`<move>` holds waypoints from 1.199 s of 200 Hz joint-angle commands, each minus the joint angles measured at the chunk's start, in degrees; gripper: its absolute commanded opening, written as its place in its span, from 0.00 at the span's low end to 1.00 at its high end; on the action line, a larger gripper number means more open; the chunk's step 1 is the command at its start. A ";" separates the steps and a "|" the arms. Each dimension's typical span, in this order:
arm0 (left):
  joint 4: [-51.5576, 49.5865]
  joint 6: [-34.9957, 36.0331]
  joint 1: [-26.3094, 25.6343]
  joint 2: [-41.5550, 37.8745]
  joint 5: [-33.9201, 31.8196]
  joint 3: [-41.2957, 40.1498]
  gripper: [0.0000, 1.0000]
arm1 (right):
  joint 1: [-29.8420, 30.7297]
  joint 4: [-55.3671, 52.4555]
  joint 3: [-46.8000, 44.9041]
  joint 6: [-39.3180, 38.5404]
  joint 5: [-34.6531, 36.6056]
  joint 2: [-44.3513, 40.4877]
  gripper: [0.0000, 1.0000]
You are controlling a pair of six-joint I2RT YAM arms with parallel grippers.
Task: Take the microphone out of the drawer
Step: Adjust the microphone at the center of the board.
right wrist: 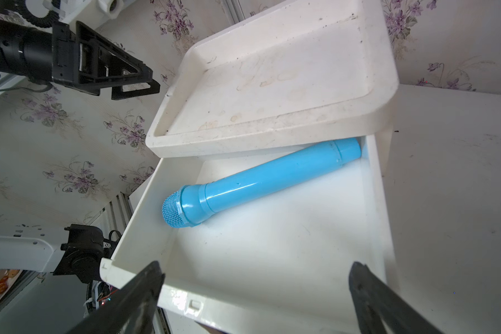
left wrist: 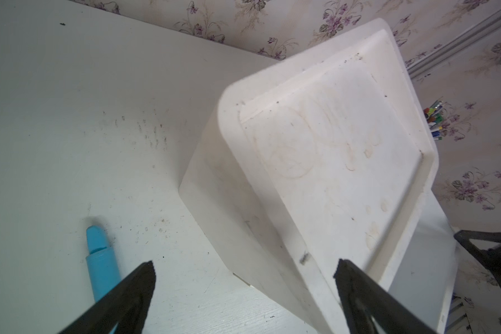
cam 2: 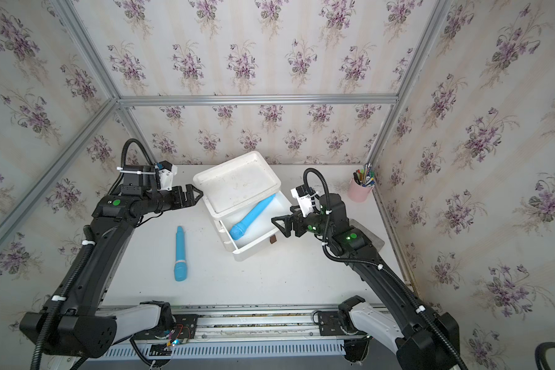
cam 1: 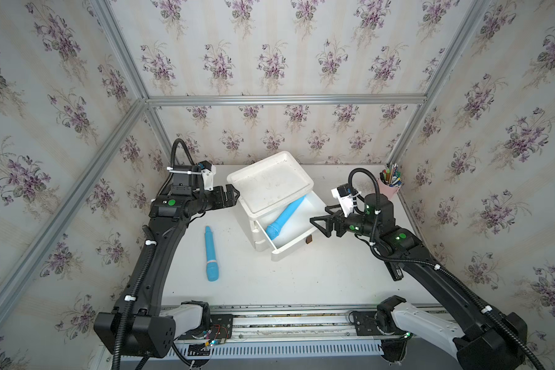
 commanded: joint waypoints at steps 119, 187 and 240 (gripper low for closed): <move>-6.07 -11.47 5.75 1.22 -22.10 -6.50 0.99 | 0.02 0.24 -0.14 -1.23 1.33 -1.02 0.99; -1.14 -17.34 15.16 9.89 -21.60 -16.69 0.99 | 0.06 0.12 -1.37 -1.76 1.93 -2.21 0.99; 2.31 -17.83 22.35 19.23 -19.16 -17.70 0.99 | 0.08 -0.23 -2.08 -2.29 3.05 -3.24 1.00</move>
